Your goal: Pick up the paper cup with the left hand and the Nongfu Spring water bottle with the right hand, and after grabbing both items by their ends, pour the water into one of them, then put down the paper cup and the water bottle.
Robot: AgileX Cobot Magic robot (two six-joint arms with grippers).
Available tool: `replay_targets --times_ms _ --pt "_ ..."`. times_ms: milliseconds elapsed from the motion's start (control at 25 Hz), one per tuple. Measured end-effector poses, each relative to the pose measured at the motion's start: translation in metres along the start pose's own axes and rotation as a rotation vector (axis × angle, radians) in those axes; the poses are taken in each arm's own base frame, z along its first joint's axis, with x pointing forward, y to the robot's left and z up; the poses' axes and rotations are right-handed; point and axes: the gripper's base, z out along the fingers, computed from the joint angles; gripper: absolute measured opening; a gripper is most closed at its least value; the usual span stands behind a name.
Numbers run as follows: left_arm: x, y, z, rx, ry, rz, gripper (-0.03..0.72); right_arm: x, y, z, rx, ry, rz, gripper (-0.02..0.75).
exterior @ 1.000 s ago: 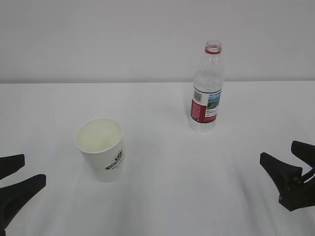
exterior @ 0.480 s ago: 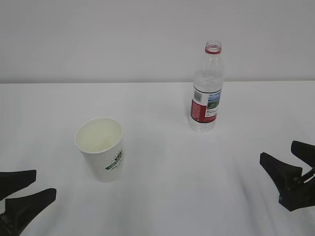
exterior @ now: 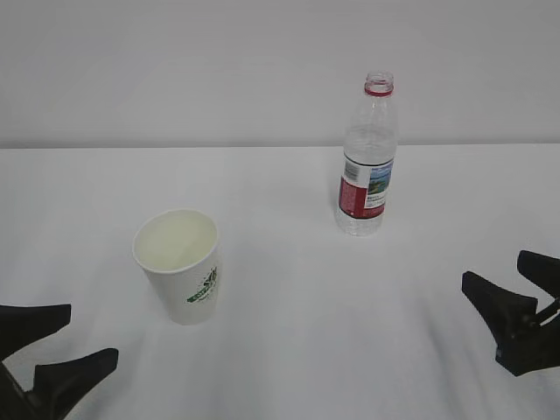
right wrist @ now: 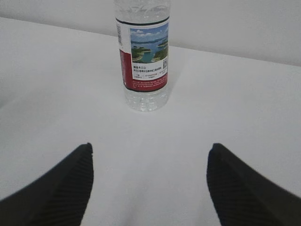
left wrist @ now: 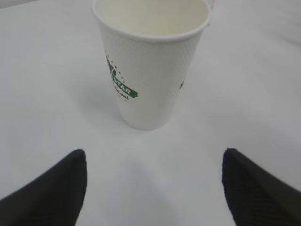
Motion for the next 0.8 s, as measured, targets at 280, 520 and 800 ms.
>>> replay_targets --times_ms 280,520,800 --pt "-0.001 0.004 0.001 -0.036 -0.006 0.015 0.681 0.0 0.0005 0.0 -0.005 0.0 -0.002 0.58" --pt "-0.001 0.0059 0.001 -0.057 -0.008 0.03 0.653 0.0 0.0015 0.0 -0.017 0.0 0.002 0.655" --pt "-0.0014 0.0042 0.0011 -0.038 -0.011 0.038 0.605 0.0 0.0021 0.0 -0.023 0.0 -0.011 0.662"
